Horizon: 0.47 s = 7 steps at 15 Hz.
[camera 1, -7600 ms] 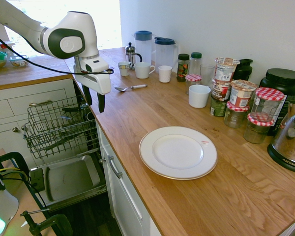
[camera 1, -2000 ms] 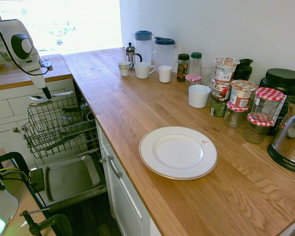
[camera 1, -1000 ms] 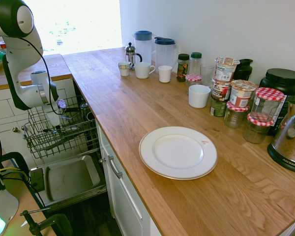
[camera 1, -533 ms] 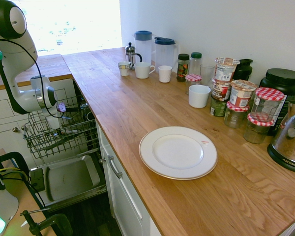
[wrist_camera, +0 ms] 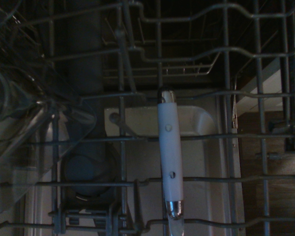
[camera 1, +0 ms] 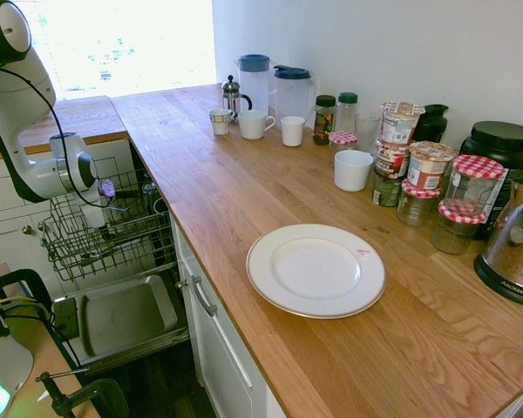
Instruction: Put the spoon in the dishwasher
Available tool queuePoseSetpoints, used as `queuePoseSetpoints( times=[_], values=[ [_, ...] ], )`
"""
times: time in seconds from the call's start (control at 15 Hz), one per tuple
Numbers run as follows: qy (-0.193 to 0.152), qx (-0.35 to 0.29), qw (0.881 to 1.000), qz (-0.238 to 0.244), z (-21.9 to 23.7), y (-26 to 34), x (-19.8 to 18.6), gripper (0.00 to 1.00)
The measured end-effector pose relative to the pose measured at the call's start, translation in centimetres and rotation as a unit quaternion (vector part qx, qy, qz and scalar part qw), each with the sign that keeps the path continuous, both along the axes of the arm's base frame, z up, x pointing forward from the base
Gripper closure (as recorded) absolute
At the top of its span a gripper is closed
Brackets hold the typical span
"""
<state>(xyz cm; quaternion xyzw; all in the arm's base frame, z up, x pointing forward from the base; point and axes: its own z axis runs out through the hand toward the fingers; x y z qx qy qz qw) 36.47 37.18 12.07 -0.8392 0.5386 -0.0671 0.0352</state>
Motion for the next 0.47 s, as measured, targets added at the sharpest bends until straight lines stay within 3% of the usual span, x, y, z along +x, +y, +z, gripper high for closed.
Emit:
queuePoseSetpoints(
  times=[0.47],
  values=[
    [-0.062,-0.025,0.998,-0.015,14.8,-1.3,-3.7,0.0]
  ],
)
